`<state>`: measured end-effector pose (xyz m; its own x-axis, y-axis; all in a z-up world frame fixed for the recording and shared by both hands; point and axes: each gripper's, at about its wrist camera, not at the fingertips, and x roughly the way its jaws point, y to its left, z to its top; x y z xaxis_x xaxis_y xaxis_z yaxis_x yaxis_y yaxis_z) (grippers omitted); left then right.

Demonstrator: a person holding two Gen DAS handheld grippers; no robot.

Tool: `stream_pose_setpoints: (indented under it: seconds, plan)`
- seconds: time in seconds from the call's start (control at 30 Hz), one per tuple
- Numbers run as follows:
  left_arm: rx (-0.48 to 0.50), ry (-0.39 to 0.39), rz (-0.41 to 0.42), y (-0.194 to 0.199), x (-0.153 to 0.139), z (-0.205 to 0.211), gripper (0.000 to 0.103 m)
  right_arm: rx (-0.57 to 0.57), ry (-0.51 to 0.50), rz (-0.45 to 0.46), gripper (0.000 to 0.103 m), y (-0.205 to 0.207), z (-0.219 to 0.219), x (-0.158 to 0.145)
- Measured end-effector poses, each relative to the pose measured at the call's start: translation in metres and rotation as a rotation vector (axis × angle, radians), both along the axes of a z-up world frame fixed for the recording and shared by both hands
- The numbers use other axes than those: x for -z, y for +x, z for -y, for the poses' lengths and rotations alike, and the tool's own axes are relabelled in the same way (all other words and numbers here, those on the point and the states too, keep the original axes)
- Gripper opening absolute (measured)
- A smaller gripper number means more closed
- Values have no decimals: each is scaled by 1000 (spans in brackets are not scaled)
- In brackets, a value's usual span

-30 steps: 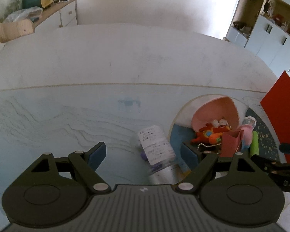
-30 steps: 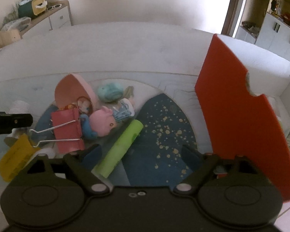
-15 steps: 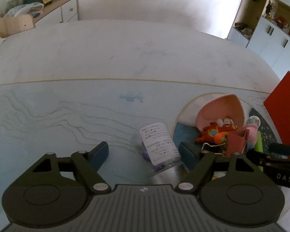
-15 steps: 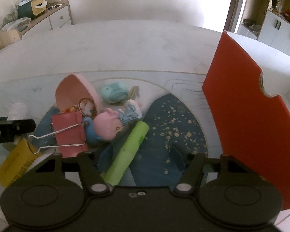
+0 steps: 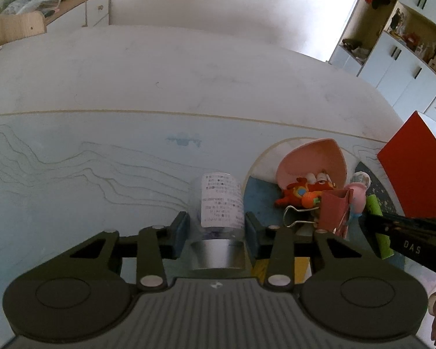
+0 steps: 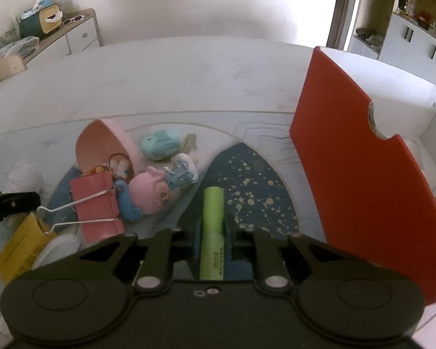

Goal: Organize rigid objects
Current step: 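Grasp the clear jar with the left gripper while the right grasps the green highlighter, then carry the clear jar and green highlighter into the red box and release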

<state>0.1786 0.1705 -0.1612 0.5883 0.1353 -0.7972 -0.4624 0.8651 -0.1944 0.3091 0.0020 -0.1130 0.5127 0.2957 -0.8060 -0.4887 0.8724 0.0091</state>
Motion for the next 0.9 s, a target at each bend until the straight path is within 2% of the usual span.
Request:
stream_pose_setpoints:
  seconds: [0.47,0.9]
  plan:
    - [24,5,27,-8,-20,8,41,19,91,10,15,-17,27,-38]
    - [84,-17,63,-19,-65,35,41,-10,180,33,15,-32,63,-91]
